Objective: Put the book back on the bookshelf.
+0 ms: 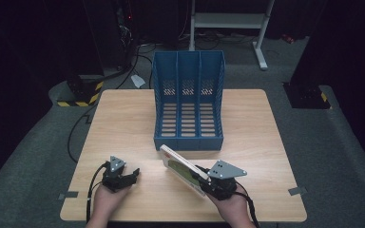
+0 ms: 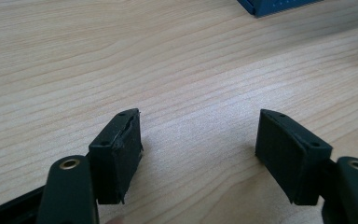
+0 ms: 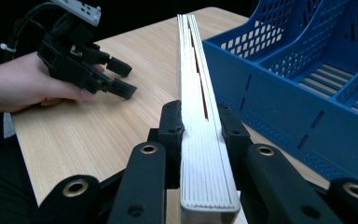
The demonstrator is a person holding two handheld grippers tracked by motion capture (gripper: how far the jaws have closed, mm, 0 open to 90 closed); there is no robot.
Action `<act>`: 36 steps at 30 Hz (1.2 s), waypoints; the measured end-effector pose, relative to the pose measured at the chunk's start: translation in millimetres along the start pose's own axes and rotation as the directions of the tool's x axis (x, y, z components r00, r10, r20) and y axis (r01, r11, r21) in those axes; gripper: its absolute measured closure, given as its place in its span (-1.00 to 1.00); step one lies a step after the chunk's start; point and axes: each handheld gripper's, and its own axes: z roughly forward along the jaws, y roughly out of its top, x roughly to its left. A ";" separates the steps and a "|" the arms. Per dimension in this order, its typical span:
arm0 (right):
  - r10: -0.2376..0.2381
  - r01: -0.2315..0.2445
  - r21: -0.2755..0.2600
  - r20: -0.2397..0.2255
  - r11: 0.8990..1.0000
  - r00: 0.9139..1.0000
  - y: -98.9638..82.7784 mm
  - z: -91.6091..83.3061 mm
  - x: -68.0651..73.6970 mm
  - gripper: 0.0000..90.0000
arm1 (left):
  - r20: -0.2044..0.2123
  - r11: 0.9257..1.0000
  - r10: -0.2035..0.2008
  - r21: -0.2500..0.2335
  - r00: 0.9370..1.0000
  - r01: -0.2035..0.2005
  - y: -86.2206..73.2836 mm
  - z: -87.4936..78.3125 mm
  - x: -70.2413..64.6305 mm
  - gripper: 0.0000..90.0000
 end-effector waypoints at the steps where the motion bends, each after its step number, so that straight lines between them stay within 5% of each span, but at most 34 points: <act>1: 0.000 0.000 -0.006 -0.002 1.000 1.000 0.9 -0.8 0.2 0.68 | 0.000 1.000 0.001 0.000 1.000 -0.001 0.0 0.0 0.0 -0.31; 13: 0.020 -0.022 -0.094 -0.021 0.995 1.000 20.6 -14.8 -2.2 0.68 | 0.004 1.000 0.008 0.004 1.000 -0.008 0.0 -0.3 0.4 -0.32; 36: 0.068 -0.049 -0.138 0.137 0.989 0.988 63.1 -24.3 -40.4 0.68 | 0.011 1.000 0.012 -0.001 1.000 -0.012 -0.5 -0.2 -0.2 -0.34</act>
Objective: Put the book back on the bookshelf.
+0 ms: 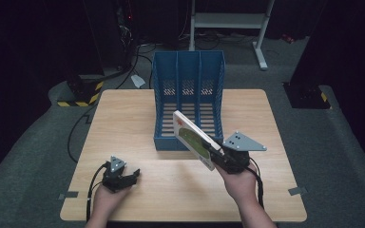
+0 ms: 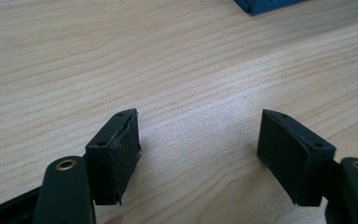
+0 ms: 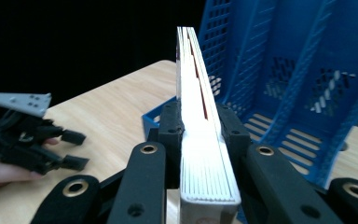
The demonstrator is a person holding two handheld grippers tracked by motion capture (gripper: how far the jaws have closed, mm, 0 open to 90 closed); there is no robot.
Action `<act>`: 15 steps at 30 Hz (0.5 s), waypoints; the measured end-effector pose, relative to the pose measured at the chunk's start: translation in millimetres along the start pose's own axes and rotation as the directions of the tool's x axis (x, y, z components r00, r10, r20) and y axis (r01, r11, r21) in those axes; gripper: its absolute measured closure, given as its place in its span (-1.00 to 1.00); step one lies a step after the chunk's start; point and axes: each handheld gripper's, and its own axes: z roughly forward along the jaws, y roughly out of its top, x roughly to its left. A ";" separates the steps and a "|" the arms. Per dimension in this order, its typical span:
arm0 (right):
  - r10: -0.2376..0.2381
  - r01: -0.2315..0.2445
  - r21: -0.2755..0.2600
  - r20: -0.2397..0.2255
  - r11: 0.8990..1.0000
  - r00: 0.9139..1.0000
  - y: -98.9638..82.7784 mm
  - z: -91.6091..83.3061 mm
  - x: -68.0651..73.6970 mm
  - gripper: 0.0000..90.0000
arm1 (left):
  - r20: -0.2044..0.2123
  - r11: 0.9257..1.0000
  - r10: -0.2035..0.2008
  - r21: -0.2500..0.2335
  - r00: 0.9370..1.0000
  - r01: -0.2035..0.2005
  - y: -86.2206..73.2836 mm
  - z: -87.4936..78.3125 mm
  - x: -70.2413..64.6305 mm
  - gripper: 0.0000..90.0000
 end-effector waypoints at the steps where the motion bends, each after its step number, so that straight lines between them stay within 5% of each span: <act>1: 0.003 -0.003 0.000 0.012 1.000 1.000 1.9 -0.3 -2.5 0.68 | 0.000 1.000 0.000 0.000 1.000 0.000 0.0 0.0 0.0 -0.34; 15: 0.037 -0.038 0.001 0.137 0.999 0.990 18.4 -2.0 -35.4 0.68 | 0.000 1.000 0.000 0.000 1.000 0.000 0.0 0.0 0.0 -0.34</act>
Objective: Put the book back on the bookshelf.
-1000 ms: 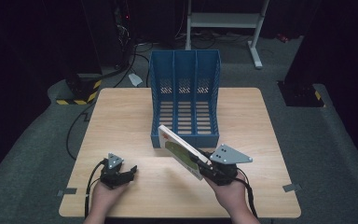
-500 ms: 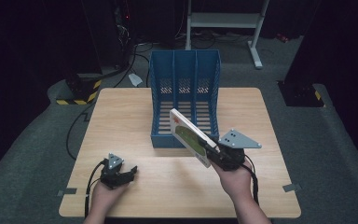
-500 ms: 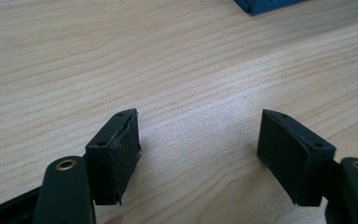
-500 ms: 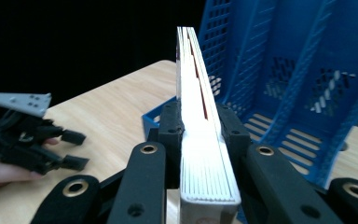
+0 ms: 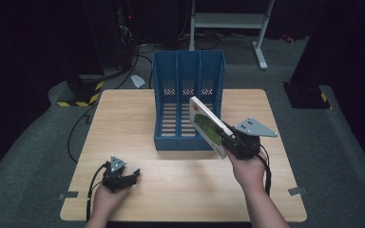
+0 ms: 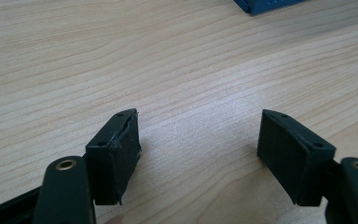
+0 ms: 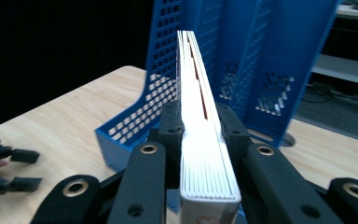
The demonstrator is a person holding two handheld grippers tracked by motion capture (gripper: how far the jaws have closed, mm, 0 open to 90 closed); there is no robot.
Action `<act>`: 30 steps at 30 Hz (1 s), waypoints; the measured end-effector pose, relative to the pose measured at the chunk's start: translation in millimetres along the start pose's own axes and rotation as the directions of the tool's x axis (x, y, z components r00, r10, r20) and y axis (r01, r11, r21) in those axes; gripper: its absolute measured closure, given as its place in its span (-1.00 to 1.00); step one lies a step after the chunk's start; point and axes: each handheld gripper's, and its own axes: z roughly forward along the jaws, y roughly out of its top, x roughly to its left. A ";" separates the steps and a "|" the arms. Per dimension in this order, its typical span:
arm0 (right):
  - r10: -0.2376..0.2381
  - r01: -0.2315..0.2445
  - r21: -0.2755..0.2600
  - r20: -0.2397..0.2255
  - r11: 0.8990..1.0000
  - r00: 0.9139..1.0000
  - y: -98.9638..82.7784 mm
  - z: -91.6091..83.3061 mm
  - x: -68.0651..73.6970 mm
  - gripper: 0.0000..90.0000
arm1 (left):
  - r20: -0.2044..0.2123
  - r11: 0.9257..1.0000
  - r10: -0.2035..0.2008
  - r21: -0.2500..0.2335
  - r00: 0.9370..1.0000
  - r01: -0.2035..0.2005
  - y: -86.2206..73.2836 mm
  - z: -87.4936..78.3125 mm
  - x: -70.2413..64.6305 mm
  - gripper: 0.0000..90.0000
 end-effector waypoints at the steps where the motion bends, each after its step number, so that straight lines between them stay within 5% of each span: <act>1: 0.003 -0.003 0.000 0.007 1.000 1.000 0.8 0.7 -2.5 0.68 | 0.000 1.000 0.000 0.000 1.000 0.000 0.0 0.0 0.0 -0.34; 16: 0.064 -0.069 0.028 0.128 0.997 0.990 9.8 20.5 -30.8 0.68 | -0.001 1.000 0.004 0.001 1.000 -0.004 0.1 -0.1 0.2 -0.34; 30: 0.080 -0.100 0.077 0.225 0.992 0.971 25.6 67.4 -37.2 0.68 | 0.000 1.000 0.001 0.001 1.000 -0.001 0.1 -0.1 0.0 -0.34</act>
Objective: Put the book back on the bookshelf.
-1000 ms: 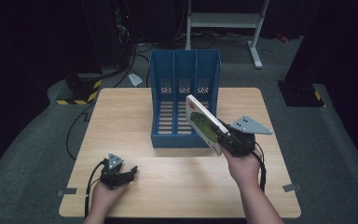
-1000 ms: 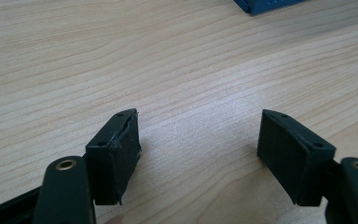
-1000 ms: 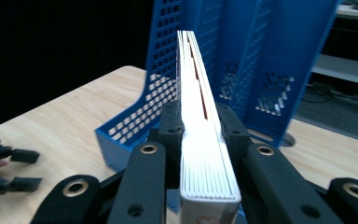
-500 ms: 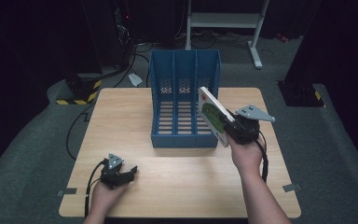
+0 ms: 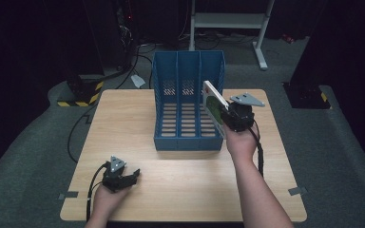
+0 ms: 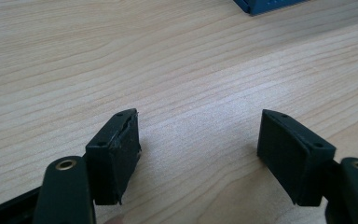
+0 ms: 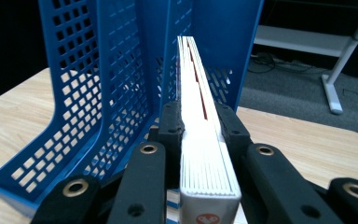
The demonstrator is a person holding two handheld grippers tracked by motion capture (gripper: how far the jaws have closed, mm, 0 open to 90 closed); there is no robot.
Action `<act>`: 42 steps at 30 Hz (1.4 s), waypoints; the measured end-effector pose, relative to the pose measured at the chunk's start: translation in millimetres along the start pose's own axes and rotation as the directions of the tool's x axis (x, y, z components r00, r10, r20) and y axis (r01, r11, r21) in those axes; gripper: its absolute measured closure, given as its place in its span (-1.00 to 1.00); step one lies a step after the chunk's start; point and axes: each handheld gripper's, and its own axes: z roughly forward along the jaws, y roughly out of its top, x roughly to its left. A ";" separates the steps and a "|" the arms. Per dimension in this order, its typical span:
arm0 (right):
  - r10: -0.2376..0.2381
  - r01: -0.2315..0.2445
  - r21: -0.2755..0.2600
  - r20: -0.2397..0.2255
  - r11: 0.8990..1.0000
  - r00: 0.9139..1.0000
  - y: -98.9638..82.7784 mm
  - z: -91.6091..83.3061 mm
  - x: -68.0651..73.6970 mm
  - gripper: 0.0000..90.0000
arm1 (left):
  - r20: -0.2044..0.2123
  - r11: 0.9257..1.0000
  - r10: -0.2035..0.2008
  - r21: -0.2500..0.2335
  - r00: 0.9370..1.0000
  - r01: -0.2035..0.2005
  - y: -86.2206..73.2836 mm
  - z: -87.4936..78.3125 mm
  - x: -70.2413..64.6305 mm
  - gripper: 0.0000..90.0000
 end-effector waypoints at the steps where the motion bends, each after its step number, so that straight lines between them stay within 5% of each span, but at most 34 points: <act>1: 0.002 -0.002 0.004 0.002 1.000 1.000 0.2 3.7 0.1 0.68 | 0.000 1.000 0.000 0.000 1.000 0.000 0.0 0.0 0.0 -0.34; 9: 0.045 -0.046 0.033 0.036 0.998 0.998 0.6 31.6 -0.4 0.68 | 0.002 1.000 0.000 -0.002 1.000 0.000 -0.1 0.0 -0.2 -0.34; 22: 0.043 -0.051 0.099 0.083 0.994 0.996 -7.0 79.3 9.7 0.68 | 0.003 1.000 0.003 0.000 1.000 -0.003 -0.1 -0.2 -0.3 -0.34; 42: 0.012 -0.027 0.114 0.130 0.993 0.991 -26.4 102.4 10.1 0.67 | 0.008 1.000 0.008 0.000 1.000 -0.008 -0.5 -0.6 -0.5 -0.34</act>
